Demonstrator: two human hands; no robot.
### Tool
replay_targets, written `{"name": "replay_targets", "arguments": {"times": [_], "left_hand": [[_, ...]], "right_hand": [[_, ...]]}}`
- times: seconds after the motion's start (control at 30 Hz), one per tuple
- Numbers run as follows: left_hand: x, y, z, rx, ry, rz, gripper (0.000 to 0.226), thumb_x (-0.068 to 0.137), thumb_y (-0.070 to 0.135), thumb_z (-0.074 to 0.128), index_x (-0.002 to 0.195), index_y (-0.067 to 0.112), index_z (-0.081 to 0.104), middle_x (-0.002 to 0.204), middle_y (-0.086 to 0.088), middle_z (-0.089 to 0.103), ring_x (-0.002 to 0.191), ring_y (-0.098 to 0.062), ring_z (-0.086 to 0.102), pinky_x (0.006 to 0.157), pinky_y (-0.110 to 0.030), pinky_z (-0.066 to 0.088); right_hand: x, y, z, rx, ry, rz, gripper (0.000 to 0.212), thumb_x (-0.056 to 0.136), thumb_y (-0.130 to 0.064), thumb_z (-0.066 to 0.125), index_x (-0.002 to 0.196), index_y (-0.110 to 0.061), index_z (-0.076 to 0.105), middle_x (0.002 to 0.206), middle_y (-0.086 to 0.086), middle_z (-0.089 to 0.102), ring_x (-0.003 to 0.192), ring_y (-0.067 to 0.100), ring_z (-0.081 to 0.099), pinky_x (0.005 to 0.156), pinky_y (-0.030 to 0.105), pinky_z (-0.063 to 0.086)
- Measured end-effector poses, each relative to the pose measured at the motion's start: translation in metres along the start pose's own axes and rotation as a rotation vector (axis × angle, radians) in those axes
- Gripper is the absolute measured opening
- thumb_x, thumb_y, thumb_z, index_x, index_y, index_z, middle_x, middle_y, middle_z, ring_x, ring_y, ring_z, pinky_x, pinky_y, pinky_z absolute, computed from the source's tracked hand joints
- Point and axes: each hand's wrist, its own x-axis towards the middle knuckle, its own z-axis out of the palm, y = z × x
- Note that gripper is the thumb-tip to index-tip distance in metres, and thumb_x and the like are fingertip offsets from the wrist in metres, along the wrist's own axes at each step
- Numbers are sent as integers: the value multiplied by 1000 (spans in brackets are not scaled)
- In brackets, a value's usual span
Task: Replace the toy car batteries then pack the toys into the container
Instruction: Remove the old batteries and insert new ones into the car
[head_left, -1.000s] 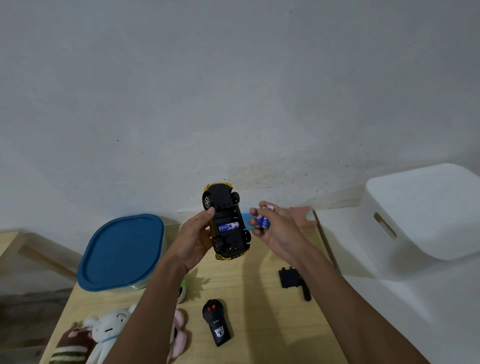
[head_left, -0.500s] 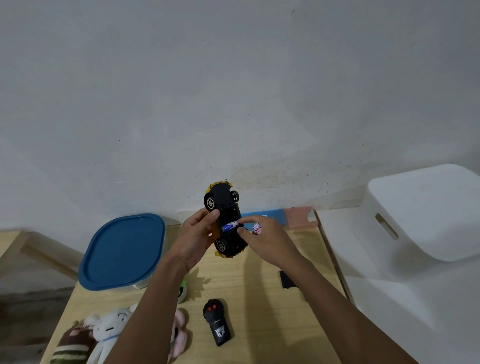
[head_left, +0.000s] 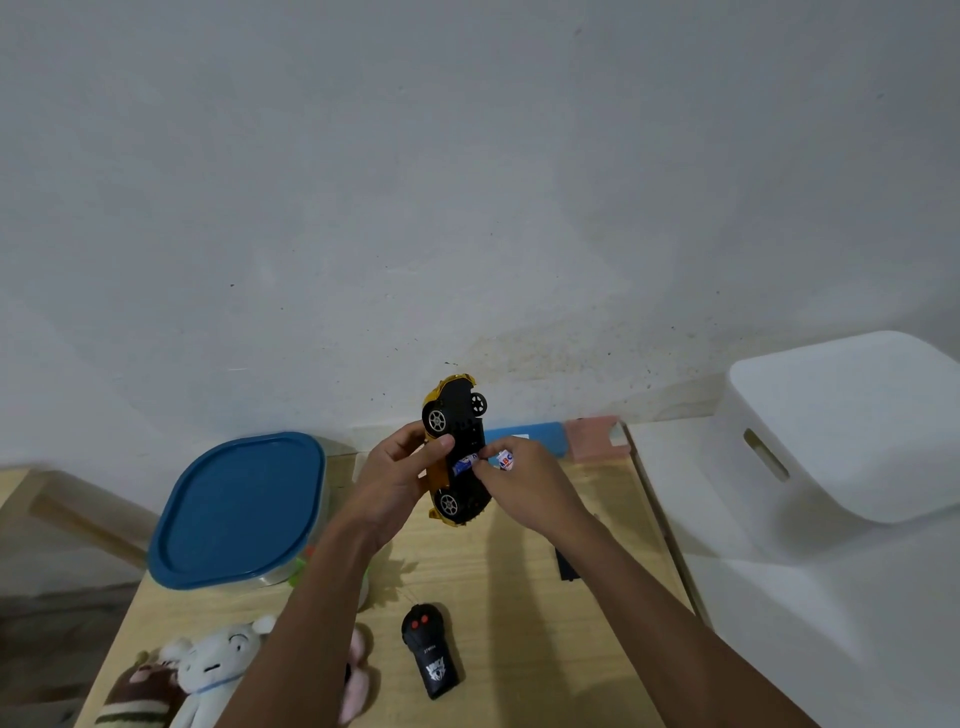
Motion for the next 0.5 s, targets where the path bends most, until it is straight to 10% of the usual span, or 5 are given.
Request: {"name": "replay_targets", "arguments": {"times": [0.3,0.5], "left_hand": [[-1,-3,5,13,-1,11,49,79,19,71,124,2,62,122,-19,67,115,-38,62,101,-51,49],[0,-1,9,14,5,30,47,79,20,75,121,3,63,120,-19,68,113,-38,63,99,-50,50]], "right_hand": [[1,-6,-3,57,-17,28,31,93,-24,53,63,-23,48,61,-4,50,54,8,46,50,23,33],[-4,-10,5,158,-60,50,27,96,-23,49,72,-15,58,69,1,58,63,12,54,55,24,39]]}}
